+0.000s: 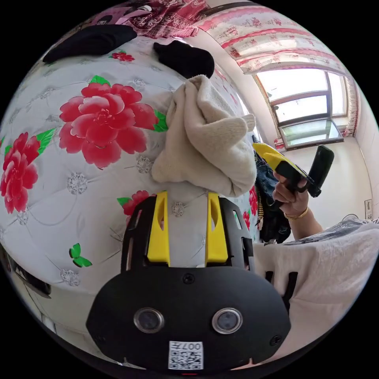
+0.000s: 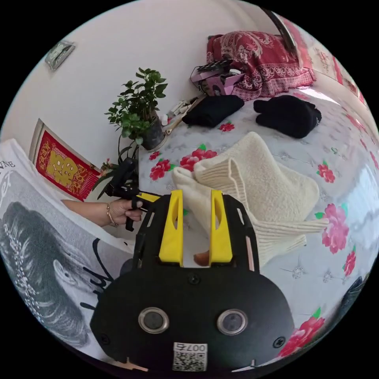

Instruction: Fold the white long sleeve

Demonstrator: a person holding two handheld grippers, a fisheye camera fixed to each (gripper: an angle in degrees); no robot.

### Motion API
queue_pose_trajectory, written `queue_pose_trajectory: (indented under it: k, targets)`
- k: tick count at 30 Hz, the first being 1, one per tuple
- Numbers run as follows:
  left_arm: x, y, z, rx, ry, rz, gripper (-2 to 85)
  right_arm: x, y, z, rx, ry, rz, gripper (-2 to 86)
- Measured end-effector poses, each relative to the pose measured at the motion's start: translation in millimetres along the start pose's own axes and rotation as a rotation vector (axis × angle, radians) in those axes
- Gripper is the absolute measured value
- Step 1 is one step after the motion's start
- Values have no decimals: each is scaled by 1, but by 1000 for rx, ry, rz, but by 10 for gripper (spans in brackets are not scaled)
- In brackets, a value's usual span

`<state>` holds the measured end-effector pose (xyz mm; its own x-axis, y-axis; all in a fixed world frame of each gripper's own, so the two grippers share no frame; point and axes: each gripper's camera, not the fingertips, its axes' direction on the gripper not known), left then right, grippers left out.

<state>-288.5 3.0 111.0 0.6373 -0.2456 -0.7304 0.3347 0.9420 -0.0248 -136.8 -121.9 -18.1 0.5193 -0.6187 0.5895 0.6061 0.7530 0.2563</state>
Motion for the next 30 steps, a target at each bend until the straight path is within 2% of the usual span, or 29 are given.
queue_pose_trajectory:
  k: [2, 4, 6, 12, 14, 18, 20, 23, 25, 28, 30]
  targets:
    - [-1, -11, 11, -43, 25, 27, 139, 11, 26, -7, -1, 69, 76, 79]
    - [1, -27, 31, -103, 42, 60, 138, 7, 40, 9, -61, 108, 78, 82]
    - [9, -42, 47, -140, 36, 90, 129, -7, 49, 21, -38, 166, 36, 84]
    - [57, -105, 96, -237, -16, 199, 111, -33, 42, 59, 20, 572, -56, 79]
    - [74, -131, 114, -242, -16, 233, 110, -13, 37, 61, 95, 725, -2, 76]
    - [113, -216, 160, -195, -31, 308, 103, 55, 8, 58, 163, 839, 48, 71]
    - [128, -267, 178, -157, -54, 355, 102, 119, -34, 57, 199, 898, 32, 68]
    - [147, -357, 195, -102, -123, 363, 112, 215, -116, 52, 174, 922, 67, 68]
    - [166, -394, 188, -46, -264, 423, 117, 268, -166, 38, 152, 855, 185, 70]
    - [176, -387, 173, -19, -470, 504, 118, 315, -208, 19, 184, 762, 320, 76]
    - [171, -360, 166, -31, -546, 536, 117, 314, -203, 12, 238, 718, 345, 79]
